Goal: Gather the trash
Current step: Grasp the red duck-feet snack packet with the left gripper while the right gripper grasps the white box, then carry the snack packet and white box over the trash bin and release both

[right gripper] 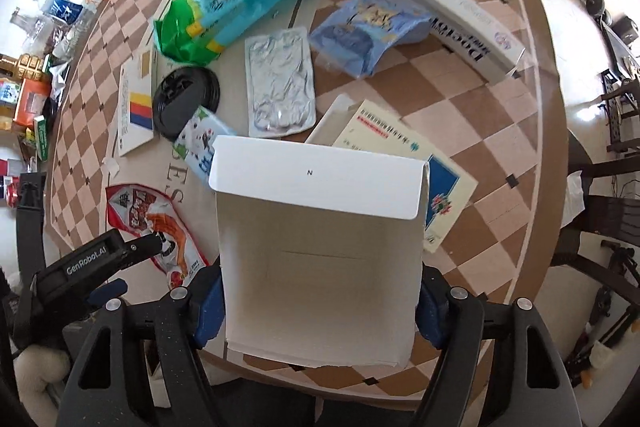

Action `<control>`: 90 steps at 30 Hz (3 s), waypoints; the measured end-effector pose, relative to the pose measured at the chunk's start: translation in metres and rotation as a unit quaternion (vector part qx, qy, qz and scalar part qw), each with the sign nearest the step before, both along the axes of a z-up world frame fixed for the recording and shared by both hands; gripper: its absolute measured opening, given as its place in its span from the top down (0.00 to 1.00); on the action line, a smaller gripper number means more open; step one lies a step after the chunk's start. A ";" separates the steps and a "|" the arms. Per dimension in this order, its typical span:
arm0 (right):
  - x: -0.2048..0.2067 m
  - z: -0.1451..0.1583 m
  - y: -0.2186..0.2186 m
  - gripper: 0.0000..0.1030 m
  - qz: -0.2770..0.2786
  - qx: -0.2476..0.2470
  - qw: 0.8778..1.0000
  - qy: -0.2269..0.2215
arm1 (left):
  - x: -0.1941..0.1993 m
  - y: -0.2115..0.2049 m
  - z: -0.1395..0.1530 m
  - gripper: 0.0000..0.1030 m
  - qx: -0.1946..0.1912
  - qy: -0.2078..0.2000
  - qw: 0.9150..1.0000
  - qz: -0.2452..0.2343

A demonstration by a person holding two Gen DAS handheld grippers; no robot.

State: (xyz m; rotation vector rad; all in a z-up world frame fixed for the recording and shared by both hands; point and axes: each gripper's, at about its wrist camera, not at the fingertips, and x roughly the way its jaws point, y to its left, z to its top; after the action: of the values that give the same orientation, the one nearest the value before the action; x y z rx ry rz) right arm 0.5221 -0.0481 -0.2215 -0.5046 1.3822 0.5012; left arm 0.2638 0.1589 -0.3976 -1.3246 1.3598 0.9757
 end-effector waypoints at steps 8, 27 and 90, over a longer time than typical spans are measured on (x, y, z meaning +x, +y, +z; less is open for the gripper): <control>0.040 0.000 -0.011 0.25 -0.044 -0.007 0.999 0.002 | 0.050 0.015 -0.003 0.15 0.070 0.051 0.994 -0.060; 0.048 -0.018 -0.024 0.25 -0.048 0.003 0.999 0.022 | 0.110 -0.027 0.035 0.46 0.099 0.008 0.964 -0.245; -0.243 -0.410 -0.199 0.25 0.066 -0.049 0.988 0.127 | -0.091 -0.199 -0.233 0.54 -0.042 -0.119 0.973 -0.191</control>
State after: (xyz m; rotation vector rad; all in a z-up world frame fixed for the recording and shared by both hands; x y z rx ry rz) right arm 0.2795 -0.2467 -0.6318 -0.6321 1.6306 0.6246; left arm 0.1731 -0.0400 -0.6306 -1.1429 1.4115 0.4870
